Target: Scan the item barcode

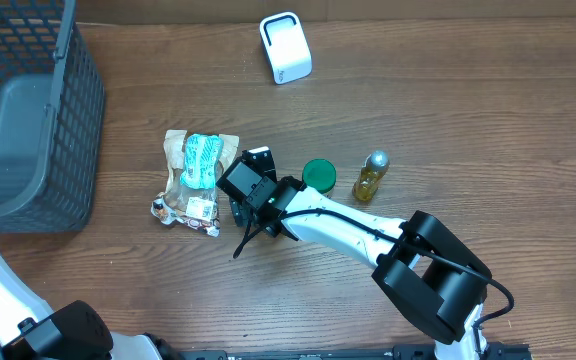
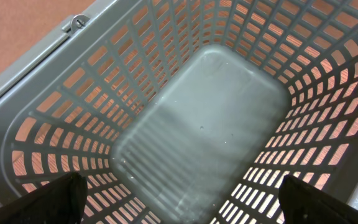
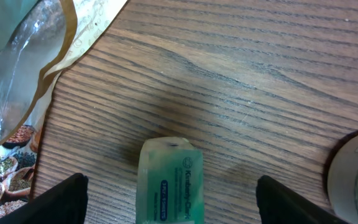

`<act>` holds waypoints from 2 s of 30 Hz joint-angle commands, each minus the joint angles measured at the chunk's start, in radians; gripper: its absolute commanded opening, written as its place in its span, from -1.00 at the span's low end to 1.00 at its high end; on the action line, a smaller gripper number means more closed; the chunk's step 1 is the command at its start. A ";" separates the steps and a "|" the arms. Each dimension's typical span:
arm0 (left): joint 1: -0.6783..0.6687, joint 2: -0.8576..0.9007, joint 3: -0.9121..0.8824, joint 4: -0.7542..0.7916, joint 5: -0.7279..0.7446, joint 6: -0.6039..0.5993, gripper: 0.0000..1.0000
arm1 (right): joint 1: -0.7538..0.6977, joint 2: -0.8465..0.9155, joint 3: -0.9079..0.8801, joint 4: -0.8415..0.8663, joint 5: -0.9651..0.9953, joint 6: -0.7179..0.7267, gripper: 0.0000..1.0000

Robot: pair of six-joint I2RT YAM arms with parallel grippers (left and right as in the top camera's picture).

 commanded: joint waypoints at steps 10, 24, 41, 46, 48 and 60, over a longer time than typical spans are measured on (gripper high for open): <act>-0.001 0.008 0.018 0.001 0.009 0.019 0.99 | -0.003 -0.038 0.029 0.042 0.014 -0.054 0.78; -0.001 0.008 0.018 0.001 0.008 0.019 0.99 | -0.003 -0.038 0.029 0.078 0.014 -0.130 1.00; -0.001 0.008 0.018 0.001 0.009 0.019 0.99 | -0.004 -0.039 0.200 0.029 0.014 -0.238 1.00; -0.001 0.008 0.018 0.001 0.009 0.019 0.99 | -0.004 -0.040 0.286 -0.062 0.014 -0.238 1.00; -0.001 0.008 0.018 0.001 0.009 0.019 1.00 | -0.006 -0.040 0.312 -0.103 0.014 -0.237 1.00; -0.001 0.008 0.018 0.001 0.008 0.019 0.99 | -0.113 -0.040 0.367 -0.260 -0.235 -0.234 1.00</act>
